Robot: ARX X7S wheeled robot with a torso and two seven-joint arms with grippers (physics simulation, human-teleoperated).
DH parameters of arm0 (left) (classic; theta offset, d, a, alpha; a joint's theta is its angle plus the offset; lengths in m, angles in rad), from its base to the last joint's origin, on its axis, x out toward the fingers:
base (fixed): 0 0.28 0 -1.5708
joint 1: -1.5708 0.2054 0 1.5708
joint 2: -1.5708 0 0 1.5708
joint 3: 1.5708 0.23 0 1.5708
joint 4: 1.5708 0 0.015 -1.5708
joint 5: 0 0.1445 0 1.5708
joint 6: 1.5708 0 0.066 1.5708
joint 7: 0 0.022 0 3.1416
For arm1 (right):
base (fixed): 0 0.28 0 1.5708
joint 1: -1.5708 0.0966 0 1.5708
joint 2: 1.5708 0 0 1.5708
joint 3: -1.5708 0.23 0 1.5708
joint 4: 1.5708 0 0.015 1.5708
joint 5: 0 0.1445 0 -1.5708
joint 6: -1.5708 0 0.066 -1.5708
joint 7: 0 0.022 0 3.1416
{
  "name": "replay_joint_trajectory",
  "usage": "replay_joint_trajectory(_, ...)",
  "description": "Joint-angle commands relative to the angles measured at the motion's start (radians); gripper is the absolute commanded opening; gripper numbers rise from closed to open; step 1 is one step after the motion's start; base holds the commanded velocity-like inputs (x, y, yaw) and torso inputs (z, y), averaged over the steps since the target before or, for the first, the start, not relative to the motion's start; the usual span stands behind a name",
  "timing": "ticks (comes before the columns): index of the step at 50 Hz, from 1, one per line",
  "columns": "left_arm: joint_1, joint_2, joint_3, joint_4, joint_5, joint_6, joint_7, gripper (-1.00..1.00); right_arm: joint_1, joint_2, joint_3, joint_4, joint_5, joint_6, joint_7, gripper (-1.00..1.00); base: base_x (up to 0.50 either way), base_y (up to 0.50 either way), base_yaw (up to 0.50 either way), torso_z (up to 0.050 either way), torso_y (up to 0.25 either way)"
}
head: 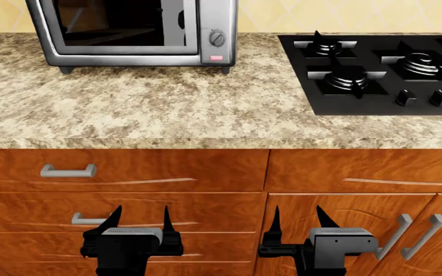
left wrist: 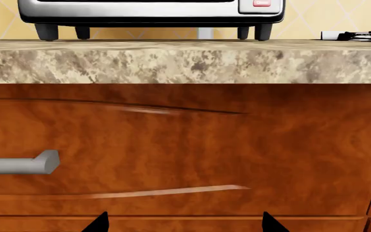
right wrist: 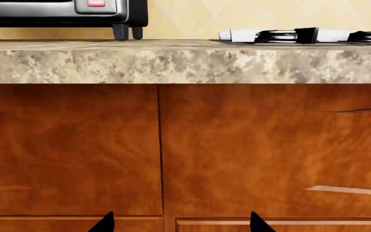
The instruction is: Open the toaster oven door.
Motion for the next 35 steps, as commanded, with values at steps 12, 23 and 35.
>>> replay_joint_trajectory(12,0.008,-0.049,0.069,0.034,-0.083,-0.024,-0.015,1.0,0.0,0.051,-0.075,0.018,0.025,-0.017,0.046,1.0,0.0,0.0,0.0,0.004,0.0)
replay_joint_trajectory(23,-0.045,-0.095,0.06,0.178,-0.134,-0.191,-0.028,1.0,0.102,0.079,-0.082,-0.049,0.048,0.094,0.057,1.0,0.0,0.0,0.0,0.05,0.0)
replay_joint_trajectory(35,-0.198,-0.175,0.025,0.392,-0.213,-0.502,-0.033,1.0,0.271,0.116,-0.075,-0.105,0.073,0.249,0.063,1.0,0.0,0.0,0.0,0.05,0.0)
